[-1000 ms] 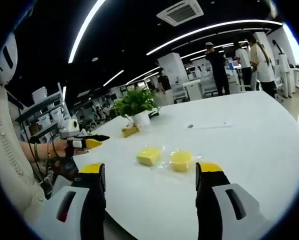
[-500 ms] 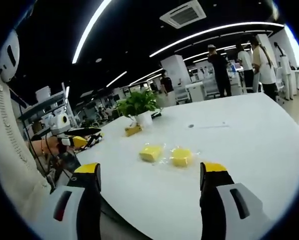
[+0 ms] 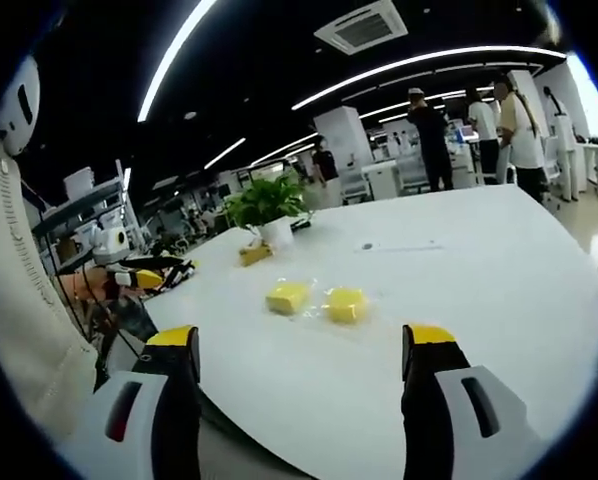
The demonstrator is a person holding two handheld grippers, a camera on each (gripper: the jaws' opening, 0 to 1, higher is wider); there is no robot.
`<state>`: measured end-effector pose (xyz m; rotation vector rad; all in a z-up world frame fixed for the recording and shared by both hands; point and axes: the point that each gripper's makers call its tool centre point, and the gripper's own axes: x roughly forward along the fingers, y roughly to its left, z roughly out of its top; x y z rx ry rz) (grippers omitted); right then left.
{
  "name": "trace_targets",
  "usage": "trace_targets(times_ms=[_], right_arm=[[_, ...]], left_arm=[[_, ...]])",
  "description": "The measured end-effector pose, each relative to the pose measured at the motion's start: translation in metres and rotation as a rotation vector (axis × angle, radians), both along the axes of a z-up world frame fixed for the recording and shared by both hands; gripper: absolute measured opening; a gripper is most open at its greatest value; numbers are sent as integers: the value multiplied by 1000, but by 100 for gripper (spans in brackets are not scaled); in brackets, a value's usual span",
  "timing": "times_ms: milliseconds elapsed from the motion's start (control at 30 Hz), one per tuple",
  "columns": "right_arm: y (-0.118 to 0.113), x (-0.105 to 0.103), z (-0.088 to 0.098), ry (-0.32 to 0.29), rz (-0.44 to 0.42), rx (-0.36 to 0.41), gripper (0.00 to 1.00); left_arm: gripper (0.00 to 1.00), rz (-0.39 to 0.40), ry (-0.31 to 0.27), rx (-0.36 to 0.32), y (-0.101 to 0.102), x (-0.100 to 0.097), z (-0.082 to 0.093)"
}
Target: Compare the silicone blocks by pressing each to a similar depth, holding the contact briefly, and releasing to observe deformation and rebound differences across the visible hardness samples.
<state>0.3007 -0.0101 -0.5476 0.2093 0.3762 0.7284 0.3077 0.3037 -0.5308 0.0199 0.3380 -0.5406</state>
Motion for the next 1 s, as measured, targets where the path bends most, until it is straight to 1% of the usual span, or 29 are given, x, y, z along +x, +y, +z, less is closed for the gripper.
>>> trace_targets(times_ms=[167, 233, 267, 333, 367, 467, 567, 600, 633, 667, 700, 767, 800, 833, 900, 933, 1000], right_arm=[[0, 2, -2, 7, -1, 3, 77], [-2, 3, -4, 13, -4, 4, 77], [-3, 4, -4, 14, -6, 6, 76], [-5, 6, -6, 22, -9, 6, 76], [-6, 6, -7, 24, -11, 6, 76], [-8, 8, -10, 34, -18, 12, 75], [-9, 10, -13, 50, -16, 22, 75], [-8, 11, -13, 55, -15, 30, 75], [-8, 11, -14, 57, -15, 30, 75], [-10, 13, -14, 58, -17, 29, 75], [-11, 14, -15, 58, -21, 31, 75], [-13, 17, -16, 66, -27, 39, 75], [-14, 18, -16, 67, -30, 40, 75], [-16, 19, -17, 69, -32, 38, 74], [-19, 21, -20, 73, -39, 38, 74], [-20, 22, -20, 71, -43, 40, 74], [-24, 25, -20, 74, -52, 45, 73]], left_arm=[[82, 6, 22, -25, -1, 6, -2], [82, 19, 63, -106, -6, 10, -3], [80, 28, 101, -178, -9, 13, -2], [79, 54, 106, -216, -8, 24, -1], [79, 54, 114, -217, -9, 29, -2], [79, 69, 169, -313, -16, 42, -1], [75, 100, 245, -475, -26, 59, 5], [75, 104, 254, -489, -27, 62, 5], [76, 112, 276, -507, -29, 66, 4], [77, 109, 298, -511, -34, 71, 2], [77, 98, 303, -505, -39, 80, 1], [77, 86, 336, -514, -48, 87, -1], [77, 77, 352, -549, -55, 94, 0], [76, 64, 374, -569, -61, 97, 0], [73, 55, 390, -612, -70, 109, 0], [72, 51, 396, -614, -73, 115, -1], [73, 47, 405, -608, -79, 124, -4]])
